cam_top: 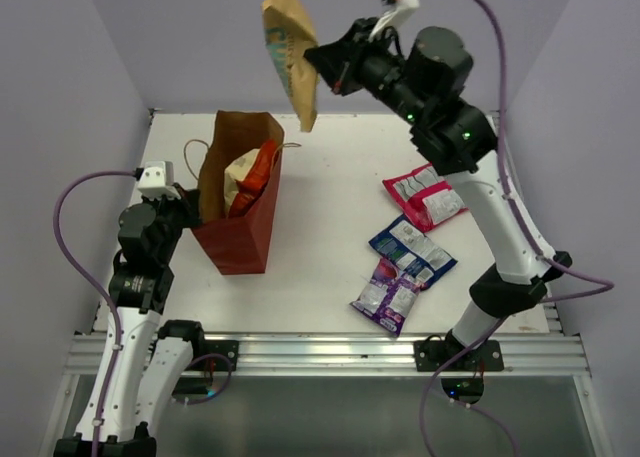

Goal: Place the snacks into the paper bag

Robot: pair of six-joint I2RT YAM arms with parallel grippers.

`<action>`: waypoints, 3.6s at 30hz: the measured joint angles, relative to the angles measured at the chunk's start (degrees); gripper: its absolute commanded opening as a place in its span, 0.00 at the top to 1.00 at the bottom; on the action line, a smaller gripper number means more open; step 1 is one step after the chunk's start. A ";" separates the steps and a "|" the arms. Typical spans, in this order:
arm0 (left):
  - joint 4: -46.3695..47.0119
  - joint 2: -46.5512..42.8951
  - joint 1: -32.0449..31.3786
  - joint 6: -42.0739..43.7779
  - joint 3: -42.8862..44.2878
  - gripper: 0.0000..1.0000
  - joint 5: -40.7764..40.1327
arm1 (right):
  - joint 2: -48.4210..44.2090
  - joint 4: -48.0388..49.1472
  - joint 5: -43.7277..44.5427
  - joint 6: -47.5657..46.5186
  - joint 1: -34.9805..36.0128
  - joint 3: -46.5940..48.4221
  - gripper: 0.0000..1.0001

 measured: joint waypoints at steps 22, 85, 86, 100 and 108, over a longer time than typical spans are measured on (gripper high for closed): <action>-0.02 -0.17 -0.68 0.02 -0.02 1.00 -0.02 | 9.77 18.97 -4.50 11.06 12.98 -7.54 1.00; -0.35 -0.52 -0.76 1.03 -0.24 1.00 0.37 | -20.65 -0.15 36.48 -2.05 16.41 -56.37 0.01; -0.35 -0.52 -0.81 1.03 -0.24 1.00 0.37 | -19.23 -0.48 37.00 -1.84 14.69 -58.49 0.01; -0.28 -0.33 -1.05 1.22 -0.24 1.00 0.92 | 7.45 -1.55 47.08 -7.32 -0.35 -59.14 0.01; -0.20 -0.15 -1.03 1.29 -0.24 1.00 1.33 | 18.69 1.11 47.47 -10.27 -7.13 -55.04 0.01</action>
